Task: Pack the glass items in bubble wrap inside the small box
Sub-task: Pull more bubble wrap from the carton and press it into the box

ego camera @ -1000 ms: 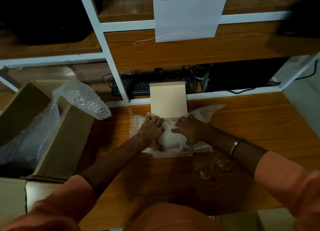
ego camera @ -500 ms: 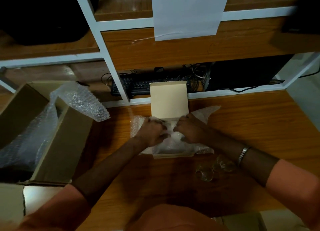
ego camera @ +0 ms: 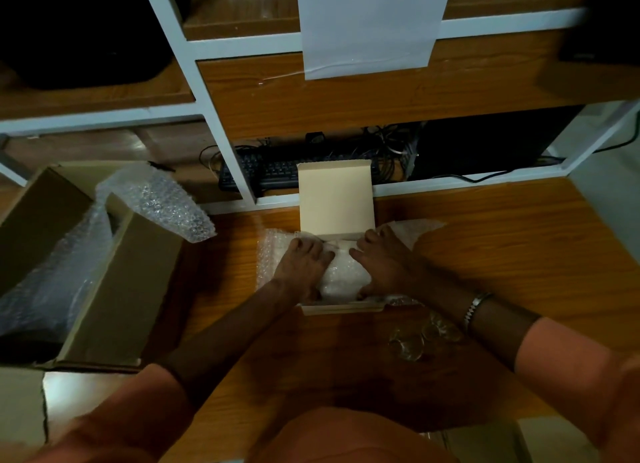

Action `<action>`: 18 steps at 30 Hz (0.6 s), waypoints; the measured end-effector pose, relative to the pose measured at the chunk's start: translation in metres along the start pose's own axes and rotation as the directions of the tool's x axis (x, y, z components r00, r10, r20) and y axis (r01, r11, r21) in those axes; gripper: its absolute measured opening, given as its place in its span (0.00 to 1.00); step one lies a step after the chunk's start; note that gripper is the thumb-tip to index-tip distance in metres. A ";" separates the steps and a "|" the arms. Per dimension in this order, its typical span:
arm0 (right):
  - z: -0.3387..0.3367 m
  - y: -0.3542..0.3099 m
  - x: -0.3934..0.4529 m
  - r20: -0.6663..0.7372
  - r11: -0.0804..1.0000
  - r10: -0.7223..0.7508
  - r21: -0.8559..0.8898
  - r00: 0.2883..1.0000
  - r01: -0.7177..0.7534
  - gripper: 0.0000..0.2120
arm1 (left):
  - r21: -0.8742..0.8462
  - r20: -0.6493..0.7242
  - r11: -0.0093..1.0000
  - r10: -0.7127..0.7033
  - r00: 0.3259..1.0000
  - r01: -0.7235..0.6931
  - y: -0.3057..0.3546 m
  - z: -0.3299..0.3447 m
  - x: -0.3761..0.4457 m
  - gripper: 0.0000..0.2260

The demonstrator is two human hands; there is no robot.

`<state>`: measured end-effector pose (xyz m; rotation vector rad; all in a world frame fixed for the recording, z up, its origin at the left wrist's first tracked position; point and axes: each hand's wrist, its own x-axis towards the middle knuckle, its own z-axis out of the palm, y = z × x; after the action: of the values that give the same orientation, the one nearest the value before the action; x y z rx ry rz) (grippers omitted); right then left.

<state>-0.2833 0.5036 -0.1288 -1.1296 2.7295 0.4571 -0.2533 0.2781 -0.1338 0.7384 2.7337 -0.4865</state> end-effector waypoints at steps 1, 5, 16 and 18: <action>0.002 -0.004 0.001 0.004 1.000 0.011 -0.015 1.000 -0.011 0.49 | 0.005 0.013 1.000 -0.020 1.000 0.020 0.005 0.001 0.000 0.49; 0.005 -0.011 0.003 0.026 0.998 0.033 -0.056 0.999 -0.032 0.45 | 0.066 0.059 0.993 -0.105 0.993 0.101 0.019 -0.002 -0.002 0.44; -0.006 -0.014 0.006 0.037 0.999 0.003 -0.044 0.999 -0.001 0.39 | 0.027 -0.013 0.997 -0.065 0.998 0.066 0.012 -0.004 -0.005 0.40; 0.000 -0.017 0.005 0.082 0.996 0.015 -0.087 0.996 -0.008 0.38 | 0.074 0.024 0.995 -0.067 0.997 0.065 0.013 -0.001 -0.004 0.37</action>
<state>-0.2750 0.4885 -0.1339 -1.0892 2.6695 0.6146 -0.2437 0.2871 -0.1352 0.6554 2.7360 -0.6099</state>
